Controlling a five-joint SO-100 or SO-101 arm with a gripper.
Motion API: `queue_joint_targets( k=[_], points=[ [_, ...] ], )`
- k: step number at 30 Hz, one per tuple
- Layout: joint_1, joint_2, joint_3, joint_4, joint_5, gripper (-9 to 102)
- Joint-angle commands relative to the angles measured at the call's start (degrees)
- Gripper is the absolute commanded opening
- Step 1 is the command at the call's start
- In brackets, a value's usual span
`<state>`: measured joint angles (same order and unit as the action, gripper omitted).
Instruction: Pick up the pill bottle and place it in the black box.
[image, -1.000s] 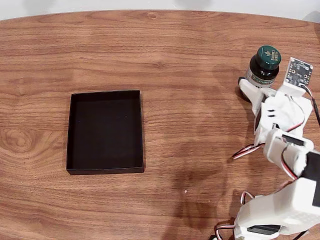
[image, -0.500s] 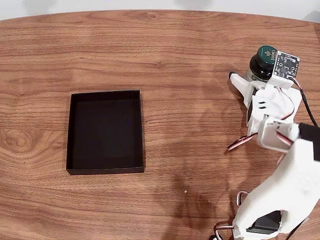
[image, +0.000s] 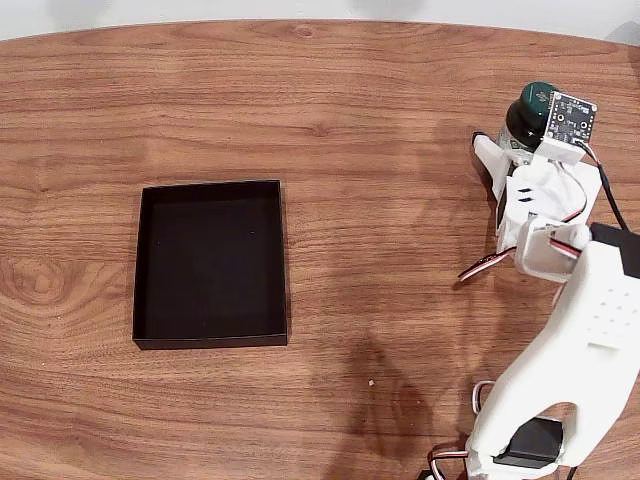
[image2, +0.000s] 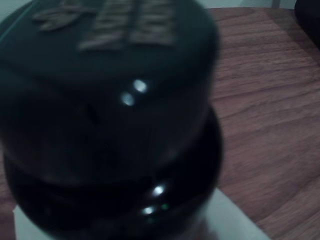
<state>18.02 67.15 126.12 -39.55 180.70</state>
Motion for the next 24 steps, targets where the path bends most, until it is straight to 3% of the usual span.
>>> queue_joint_targets(
  k=[1, 16, 24],
  points=[
    [-0.53, 1.05, -3.69, -2.99, -1.05, 27],
    [-4.31, 11.25, 10.11, -9.32, -0.18, 20],
    [-9.58, 26.98, 20.39, -6.77, -0.97, 19]
  ],
)
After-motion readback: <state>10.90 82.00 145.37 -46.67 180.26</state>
